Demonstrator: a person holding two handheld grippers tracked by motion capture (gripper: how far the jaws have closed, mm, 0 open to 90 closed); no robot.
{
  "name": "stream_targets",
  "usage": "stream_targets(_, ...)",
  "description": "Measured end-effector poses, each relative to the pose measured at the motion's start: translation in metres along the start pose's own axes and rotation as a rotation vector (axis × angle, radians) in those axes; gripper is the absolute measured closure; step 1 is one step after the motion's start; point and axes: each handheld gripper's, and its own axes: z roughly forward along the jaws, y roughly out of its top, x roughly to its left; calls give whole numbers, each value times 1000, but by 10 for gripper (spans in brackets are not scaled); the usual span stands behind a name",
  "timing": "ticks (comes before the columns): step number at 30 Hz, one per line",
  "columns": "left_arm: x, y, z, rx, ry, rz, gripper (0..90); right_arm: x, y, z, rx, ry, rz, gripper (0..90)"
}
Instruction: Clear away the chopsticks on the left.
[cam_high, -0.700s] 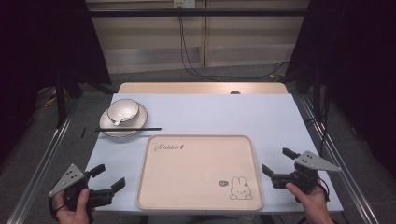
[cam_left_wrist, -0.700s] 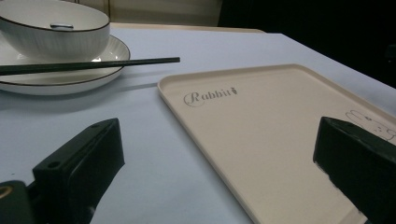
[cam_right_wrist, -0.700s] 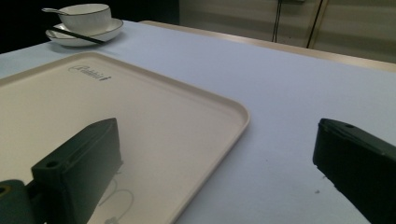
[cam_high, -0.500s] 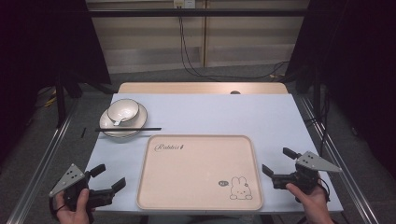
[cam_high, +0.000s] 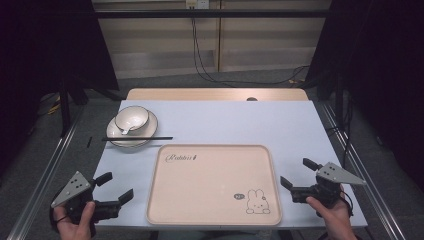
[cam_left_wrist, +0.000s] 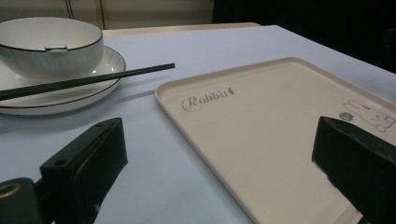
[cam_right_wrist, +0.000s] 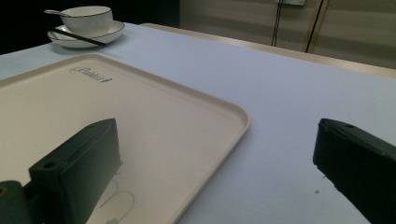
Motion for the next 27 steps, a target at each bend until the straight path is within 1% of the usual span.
stream_targets(1,4,4,1,13,14,3,49,0,0,0,0,-2,-2,4)
stream_targets(2,4,4,1,13,14,3,51,0,0,0,0,-2,-2,4)
stream_targets(4,8,8,1,14,40,5,65,0,0,0,1,-2,0,4)
stream_targets(5,10,10,2,9,43,0,70,0,0,0,1,-3,1,4)
stream_targets(6,13,12,2,11,38,-1,71,0,0,0,1,-3,1,4)
stream_targets(7,15,14,2,15,26,11,95,0,0,0,2,-3,-3,5)
stream_targets(8,16,15,2,16,38,18,95,0,0,0,2,-3,-3,5)
stream_targets(9,21,19,3,15,15,21,95,0,0,0,2,-2,-2,5)
stream_targets(11,24,21,5,14,10,19,94,0,0,0,3,-4,-1,5)
stream_targets(12,27,22,6,14,7,22,89,0,0,0,0,-4,0,5)
stream_targets(13,31,24,8,14,3,17,83,0,0,0,0,-5,0,5)
stream_targets(14,34,26,9,14,7,15,78,0,0,0,0,-5,0,5)
stream_targets(15,38,27,11,20,-12,15,71,0,0,0,0,-5,1,6)
stream_targets(17,47,33,17,58,-12,52,60,0,0,0,0,-7,0,6)
stream_targets(18,47,33,17,58,-12,52,47,0,0,0,0,-7,0,6)
stream_targets(19,51,34,20,65,-24,58,47,0,0,0,0,-7,1,6)
stream_targets(20,54,35,21,83,-15,83,47,0,0,0,0,-6,0,6)
stream_targets(21,57,36,23,87,-15,89,47,0,0,0,0,-7,0,6)
stream_targets(22,65,37,27,93,-16,97,37,0,0,0,2,-5,1,6)
stream_targets(23,69,38,30,90,-23,94,39,0,0,1,1,-9,1,6)
stream_targets(24,69,38,30,90,-23,94,43,0,0,1,1,-9,1,6)
stream_targets(27,79,40,37,95,-20,116,43,0,0,1,4,-6,-3,8)
